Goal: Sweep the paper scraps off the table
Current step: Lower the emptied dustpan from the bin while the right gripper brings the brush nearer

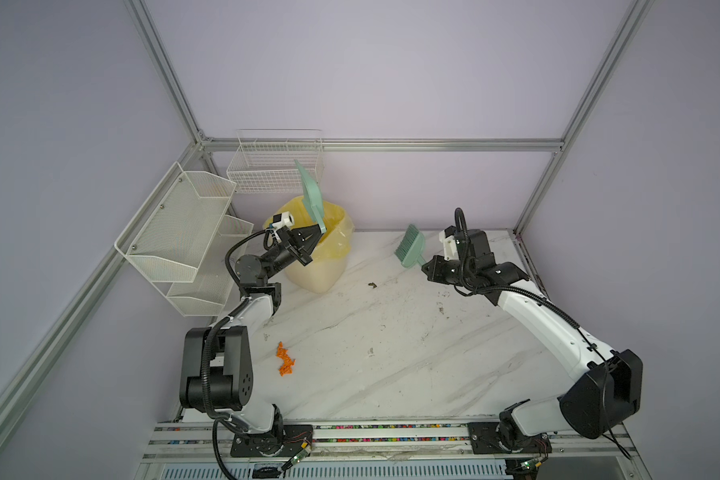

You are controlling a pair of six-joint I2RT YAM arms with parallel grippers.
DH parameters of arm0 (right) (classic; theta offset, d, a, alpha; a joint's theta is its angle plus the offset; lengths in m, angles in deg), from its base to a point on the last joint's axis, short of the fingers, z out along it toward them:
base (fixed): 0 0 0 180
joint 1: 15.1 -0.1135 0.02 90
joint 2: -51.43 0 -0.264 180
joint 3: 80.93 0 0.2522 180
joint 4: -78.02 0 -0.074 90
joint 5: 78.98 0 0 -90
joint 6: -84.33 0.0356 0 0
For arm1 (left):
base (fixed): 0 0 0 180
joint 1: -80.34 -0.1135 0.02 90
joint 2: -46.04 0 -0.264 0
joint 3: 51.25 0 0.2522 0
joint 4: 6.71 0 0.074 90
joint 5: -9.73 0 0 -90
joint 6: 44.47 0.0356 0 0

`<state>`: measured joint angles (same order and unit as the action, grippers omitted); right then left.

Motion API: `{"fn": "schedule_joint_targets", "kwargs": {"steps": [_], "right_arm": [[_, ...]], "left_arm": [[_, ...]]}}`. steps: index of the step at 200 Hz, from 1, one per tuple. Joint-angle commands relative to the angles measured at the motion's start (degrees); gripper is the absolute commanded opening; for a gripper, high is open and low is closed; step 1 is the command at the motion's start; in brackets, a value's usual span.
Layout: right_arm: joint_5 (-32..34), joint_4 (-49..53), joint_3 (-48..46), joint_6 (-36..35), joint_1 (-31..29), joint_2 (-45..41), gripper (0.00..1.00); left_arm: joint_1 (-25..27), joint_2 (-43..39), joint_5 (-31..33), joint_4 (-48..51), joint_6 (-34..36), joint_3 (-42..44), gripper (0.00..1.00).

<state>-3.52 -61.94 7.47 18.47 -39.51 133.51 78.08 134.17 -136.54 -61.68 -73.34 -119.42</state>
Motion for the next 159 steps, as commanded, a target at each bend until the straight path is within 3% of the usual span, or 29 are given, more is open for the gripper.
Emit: {"fn": "schedule_joint_targets", "kwargs": {"steps": [1,21,40,92,159], "right_arm": [[-1.5,-1.4,1.4,0.3,0.1,-0.2,0.0],[-3.1,-1.3,1.3,1.6,0.1,0.1,0.0],[-5.0,-2.9,0.6,2.0,-0.2,-0.1,0.0],[-6.8,-6.9,0.3,3.1,-3.3,-1.2,0.0],[-7.8,-6.5,1.3,1.6,-8.6,-0.3,0.0]], "left_arm": [[-0.3,-8.3,-5.1,20.6,9.8,-1.6,0.0],[-0.2,-13.4,-6.0,41.4,25.1,-5.4,0.0],[0.1,-16.3,-5.9,54.1,34.5,-8.0,0.0],[1.4,-21.0,-5.0,69.8,46.0,-9.2,0.0],[4.6,-26.7,0.7,99.3,68.8,-16.2,0.0]]}}
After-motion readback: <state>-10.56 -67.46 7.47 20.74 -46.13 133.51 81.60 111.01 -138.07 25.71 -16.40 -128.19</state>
